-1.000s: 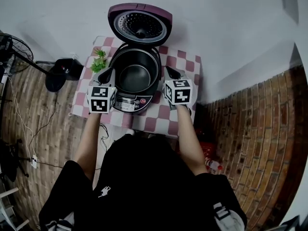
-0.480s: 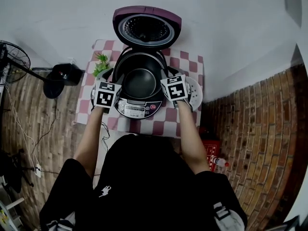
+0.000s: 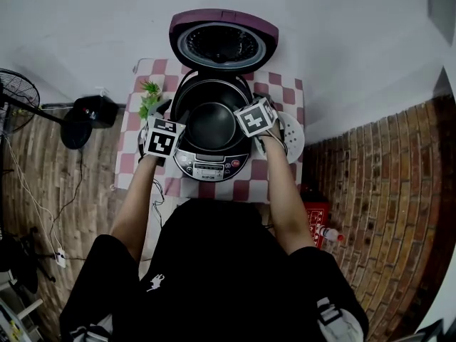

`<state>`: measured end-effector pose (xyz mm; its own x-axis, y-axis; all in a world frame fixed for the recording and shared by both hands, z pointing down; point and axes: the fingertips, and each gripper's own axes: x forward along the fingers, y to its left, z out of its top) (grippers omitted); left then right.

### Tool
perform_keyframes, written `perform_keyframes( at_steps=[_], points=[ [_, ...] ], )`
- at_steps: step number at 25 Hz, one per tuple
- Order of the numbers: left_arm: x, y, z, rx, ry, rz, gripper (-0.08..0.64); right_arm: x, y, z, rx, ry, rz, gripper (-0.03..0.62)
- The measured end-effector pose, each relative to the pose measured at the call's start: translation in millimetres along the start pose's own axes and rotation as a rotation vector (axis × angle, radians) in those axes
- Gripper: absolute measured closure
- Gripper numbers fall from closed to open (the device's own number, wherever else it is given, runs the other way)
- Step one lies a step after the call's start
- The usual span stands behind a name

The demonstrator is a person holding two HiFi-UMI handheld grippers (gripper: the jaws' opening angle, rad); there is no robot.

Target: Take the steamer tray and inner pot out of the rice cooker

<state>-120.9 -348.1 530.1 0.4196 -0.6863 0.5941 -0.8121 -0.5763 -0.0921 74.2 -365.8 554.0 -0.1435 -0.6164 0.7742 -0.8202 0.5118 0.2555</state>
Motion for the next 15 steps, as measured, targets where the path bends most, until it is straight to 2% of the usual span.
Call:
perform_keyframes(
  at_steps=[6,10,15],
  points=[
    [10.7,2.8,-3.2,-0.002,0.007,-0.025,0.330,18.0,3.3,-3.0,-0.080,0.107,-0.028,0.311],
    [19.2,3.6,-6.8,0.028,0.033,-0.026,0.325,32.1,4.0,-8.6,-0.088,0.170,-0.027,0.308],
    [27.1,4.0,-7.1,0.073,0.050,-0.025,0.324,45.4,-4.9,-11.5,-0.222,0.239,-0.132,0.308]
  ],
)
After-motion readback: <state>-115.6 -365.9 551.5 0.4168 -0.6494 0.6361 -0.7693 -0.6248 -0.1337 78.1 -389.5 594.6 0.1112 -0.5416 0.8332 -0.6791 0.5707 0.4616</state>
